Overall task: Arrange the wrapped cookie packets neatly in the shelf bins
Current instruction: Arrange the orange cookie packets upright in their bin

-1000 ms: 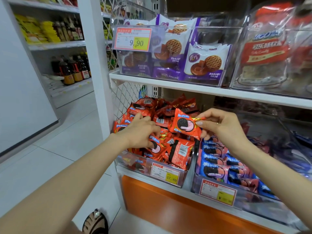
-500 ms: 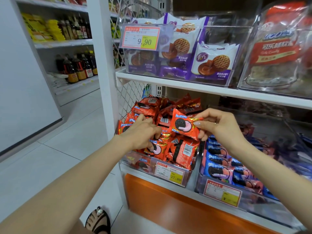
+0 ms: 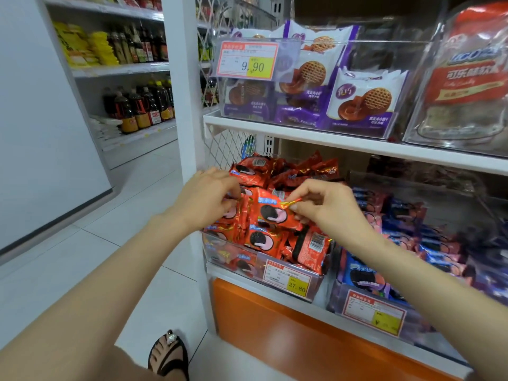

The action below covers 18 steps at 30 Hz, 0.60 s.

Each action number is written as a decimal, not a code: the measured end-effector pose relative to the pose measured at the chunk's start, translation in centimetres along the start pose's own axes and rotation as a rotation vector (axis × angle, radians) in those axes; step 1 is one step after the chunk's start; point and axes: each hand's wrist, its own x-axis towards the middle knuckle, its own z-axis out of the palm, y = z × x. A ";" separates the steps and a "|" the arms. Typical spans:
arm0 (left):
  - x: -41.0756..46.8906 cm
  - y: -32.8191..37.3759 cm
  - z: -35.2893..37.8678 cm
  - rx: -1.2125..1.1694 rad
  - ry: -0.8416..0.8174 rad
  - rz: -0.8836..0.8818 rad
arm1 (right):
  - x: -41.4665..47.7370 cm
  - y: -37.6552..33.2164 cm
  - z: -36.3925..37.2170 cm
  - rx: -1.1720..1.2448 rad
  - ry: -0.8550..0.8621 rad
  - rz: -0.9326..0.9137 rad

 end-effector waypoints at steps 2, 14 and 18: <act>-0.6 -0.4 -0.2 0.032 0.001 -0.047 | 0.3 -0.3 1.4 -0.144 -0.062 -0.015; -2.5 -0.6 1.8 -0.118 -0.039 -0.106 | 0.9 -0.1 4.5 -0.581 -0.459 0.093; -2.3 -0.5 2.2 -0.061 -0.065 -0.122 | 1.2 0.5 5.2 -0.600 -0.425 0.093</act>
